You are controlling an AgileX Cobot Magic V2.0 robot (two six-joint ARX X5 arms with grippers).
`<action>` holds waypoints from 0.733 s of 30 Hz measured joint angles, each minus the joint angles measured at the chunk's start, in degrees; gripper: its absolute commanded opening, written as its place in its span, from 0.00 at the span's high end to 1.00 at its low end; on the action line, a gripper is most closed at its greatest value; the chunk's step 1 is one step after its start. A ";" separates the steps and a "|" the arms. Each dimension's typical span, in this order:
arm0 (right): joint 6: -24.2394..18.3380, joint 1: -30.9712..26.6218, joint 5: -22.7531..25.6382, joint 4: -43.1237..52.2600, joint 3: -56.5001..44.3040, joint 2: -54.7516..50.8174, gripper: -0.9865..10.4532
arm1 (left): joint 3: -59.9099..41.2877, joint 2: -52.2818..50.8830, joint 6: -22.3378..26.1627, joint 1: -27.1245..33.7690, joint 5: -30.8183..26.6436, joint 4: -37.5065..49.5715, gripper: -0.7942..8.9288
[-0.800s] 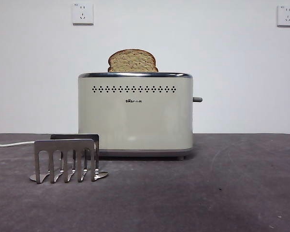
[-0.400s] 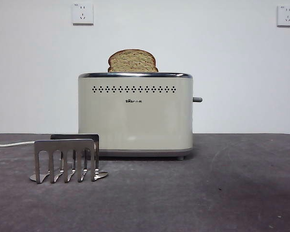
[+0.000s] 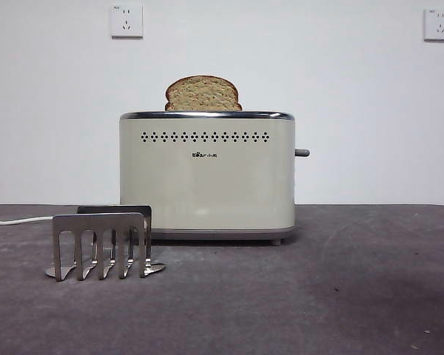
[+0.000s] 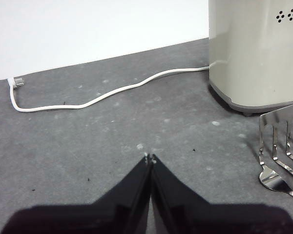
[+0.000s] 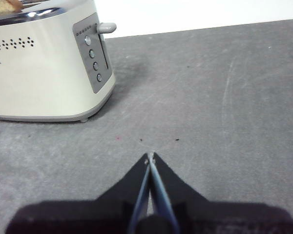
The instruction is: Pick up a slice of bread from the rack,put the bread on the toaster,press the button
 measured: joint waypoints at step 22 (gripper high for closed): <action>1.49 0.15 -0.04 0.00 0.00 0.07 0.91 | 0.00 0.00 0.00 0.00 0.00 0.00 0.92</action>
